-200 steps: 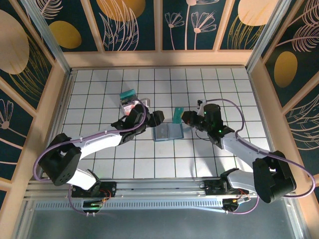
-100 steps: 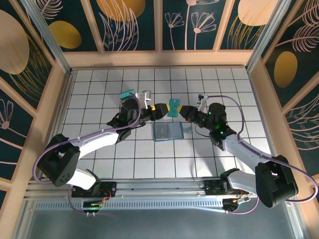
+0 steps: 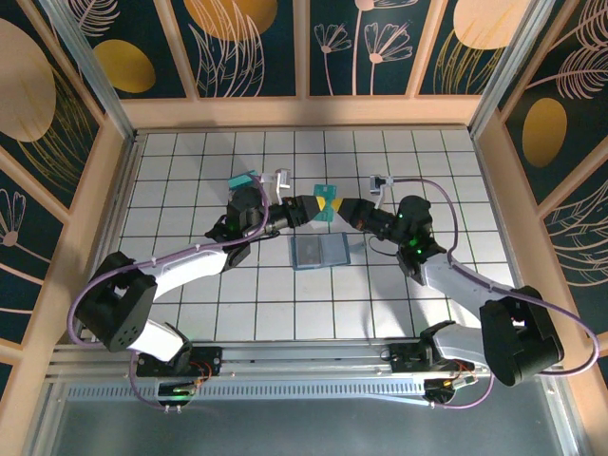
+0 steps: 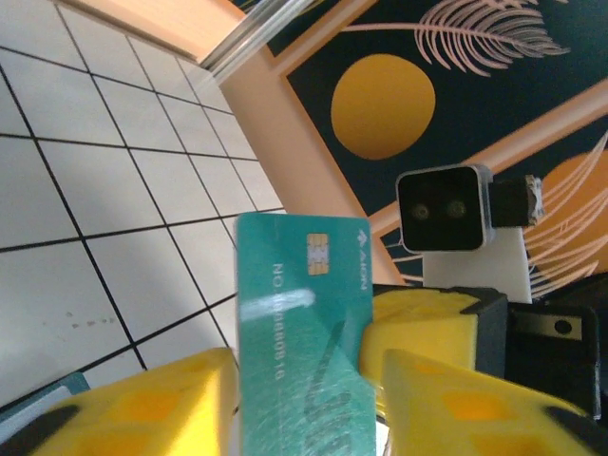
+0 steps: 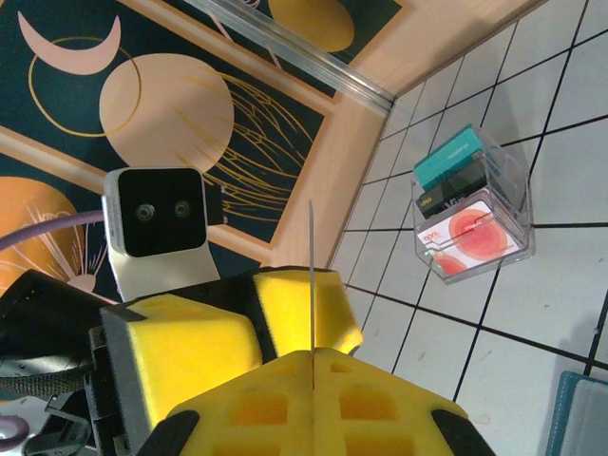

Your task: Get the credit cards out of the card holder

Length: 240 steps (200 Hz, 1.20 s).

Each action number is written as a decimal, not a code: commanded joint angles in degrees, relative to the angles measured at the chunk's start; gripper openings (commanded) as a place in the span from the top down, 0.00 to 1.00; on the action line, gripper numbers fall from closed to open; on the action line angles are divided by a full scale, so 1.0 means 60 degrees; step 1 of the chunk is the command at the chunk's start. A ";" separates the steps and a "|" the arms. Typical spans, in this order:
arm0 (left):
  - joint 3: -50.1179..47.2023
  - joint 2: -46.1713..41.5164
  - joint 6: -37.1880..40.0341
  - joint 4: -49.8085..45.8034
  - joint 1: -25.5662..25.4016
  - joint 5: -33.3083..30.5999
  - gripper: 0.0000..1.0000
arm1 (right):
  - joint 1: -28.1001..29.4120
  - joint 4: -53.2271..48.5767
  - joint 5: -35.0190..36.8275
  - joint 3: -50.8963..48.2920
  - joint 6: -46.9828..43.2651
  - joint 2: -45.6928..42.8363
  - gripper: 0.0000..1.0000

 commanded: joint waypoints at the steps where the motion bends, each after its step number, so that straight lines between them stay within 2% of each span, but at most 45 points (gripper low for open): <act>1: 0.0096 0.0086 0.0030 0.0627 0.0086 0.0351 0.69 | 0.0049 0.0740 -0.0333 0.0039 0.0184 0.0147 1.00; 39: 0.0245 -0.0098 0.0683 -0.0128 0.0209 0.0258 1.00 | 0.0061 0.0474 -0.0248 0.0096 0.0058 0.0164 1.00; 58: 0.0571 -0.0337 0.1736 -0.1289 0.0345 0.0018 1.00 | 0.0046 -0.0225 0.0019 0.0228 -0.0289 0.0028 1.00; 87: 0.1514 -0.0830 0.4896 -0.4030 0.0730 -0.0739 1.00 | 0.0032 -0.2295 0.1052 0.0596 -0.1203 -0.0477 0.71; 105: 0.2112 -0.1054 0.7018 -0.5608 0.0944 -0.1703 1.00 | 0.0038 -0.3539 0.1819 0.0799 -0.1692 -0.0818 0.63; 119: 0.2389 -0.1155 0.8126 -0.6277 0.1192 -0.2366 1.00 | 0.0038 -0.4214 0.2366 0.0881 -0.1930 -0.1070 0.57; 145: 0.2470 -0.1248 0.9340 -0.6499 0.1758 -0.2500 1.00 | 0.0031 -0.4885 0.3150 0.0845 -0.2060 -0.1547 0.50; 194: 0.2920 -0.0792 1.1472 -0.7137 0.2596 -0.2880 1.00 | 0.0033 -0.5961 0.4238 0.1008 -0.2320 -0.2062 0.44; 240: 0.3883 0.0163 1.3030 -0.7808 0.3376 -0.2431 1.00 | 0.0032 -0.6320 0.4828 0.1028 -0.2265 -0.2261 0.35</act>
